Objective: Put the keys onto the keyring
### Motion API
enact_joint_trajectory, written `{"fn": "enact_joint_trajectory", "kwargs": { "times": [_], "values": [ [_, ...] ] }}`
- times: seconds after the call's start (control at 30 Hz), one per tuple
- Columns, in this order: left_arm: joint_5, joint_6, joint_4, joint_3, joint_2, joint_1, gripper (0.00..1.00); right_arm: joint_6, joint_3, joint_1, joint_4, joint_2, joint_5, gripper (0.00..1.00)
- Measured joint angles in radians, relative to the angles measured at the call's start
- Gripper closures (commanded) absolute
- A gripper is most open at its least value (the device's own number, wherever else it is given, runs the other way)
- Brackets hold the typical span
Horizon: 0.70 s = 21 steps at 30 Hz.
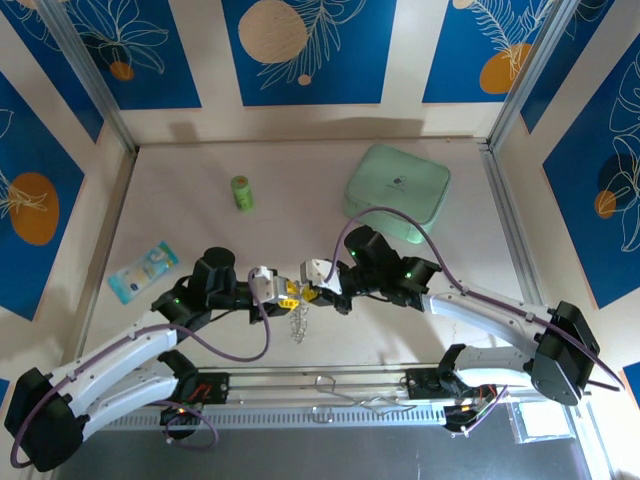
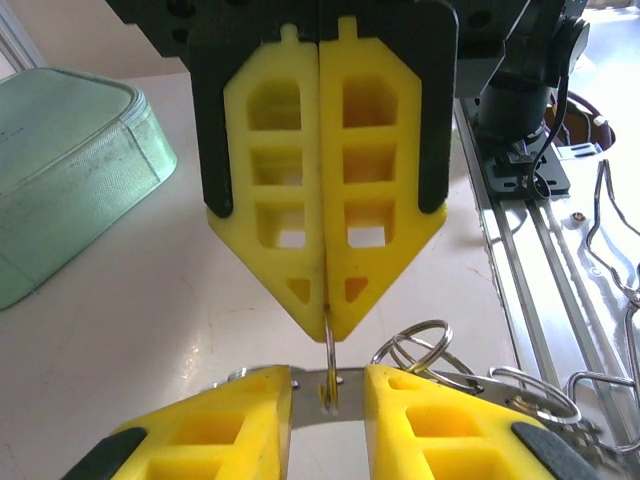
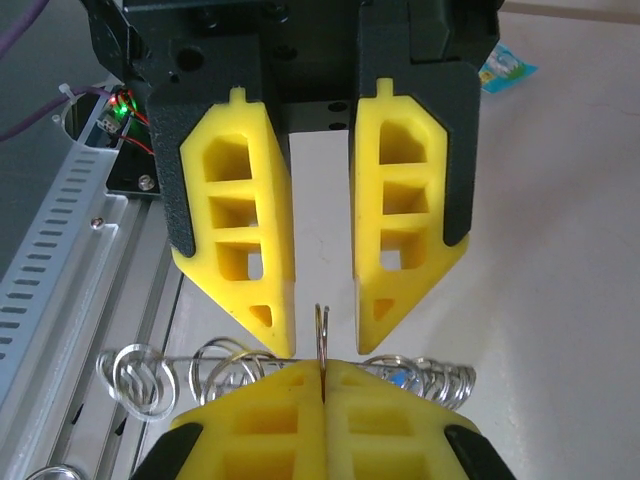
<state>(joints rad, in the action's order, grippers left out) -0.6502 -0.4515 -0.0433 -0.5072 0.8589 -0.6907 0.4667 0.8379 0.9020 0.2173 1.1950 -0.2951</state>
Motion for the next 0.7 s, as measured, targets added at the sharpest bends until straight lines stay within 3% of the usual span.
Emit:
{"fn": "enact_joint_trajectory", "kwargs": {
  "times": [0.17, 0.4, 0.5, 0.6, 0.7],
  "values": [
    [-0.004, 0.000, 0.005, 0.000, 0.000, 0.000, 0.80, -0.003, 0.000, 0.002, -0.008, 0.006, -0.003, 1.00],
    [-0.014, 0.003, 0.011, 0.000, 0.001, 0.000, 0.98, -0.003, 0.000, 0.004, -0.014, 0.006, -0.008, 1.00],
    [-0.013, 0.005, 0.010, 0.000, 0.001, 0.000, 1.00, -0.003, 0.000, 0.004, -0.014, 0.006, -0.008, 0.99],
    [-0.006, 0.005, 0.011, 0.000, 0.000, 0.000, 1.00, -0.011, 0.000, 0.002, -0.017, 0.006, -0.007, 0.73],
    [0.006, 0.005, 0.012, 0.000, 0.000, 0.000, 1.00, -0.035, -0.003, -0.014, -0.039, -0.010, -0.012, 0.64]
  ]
}}
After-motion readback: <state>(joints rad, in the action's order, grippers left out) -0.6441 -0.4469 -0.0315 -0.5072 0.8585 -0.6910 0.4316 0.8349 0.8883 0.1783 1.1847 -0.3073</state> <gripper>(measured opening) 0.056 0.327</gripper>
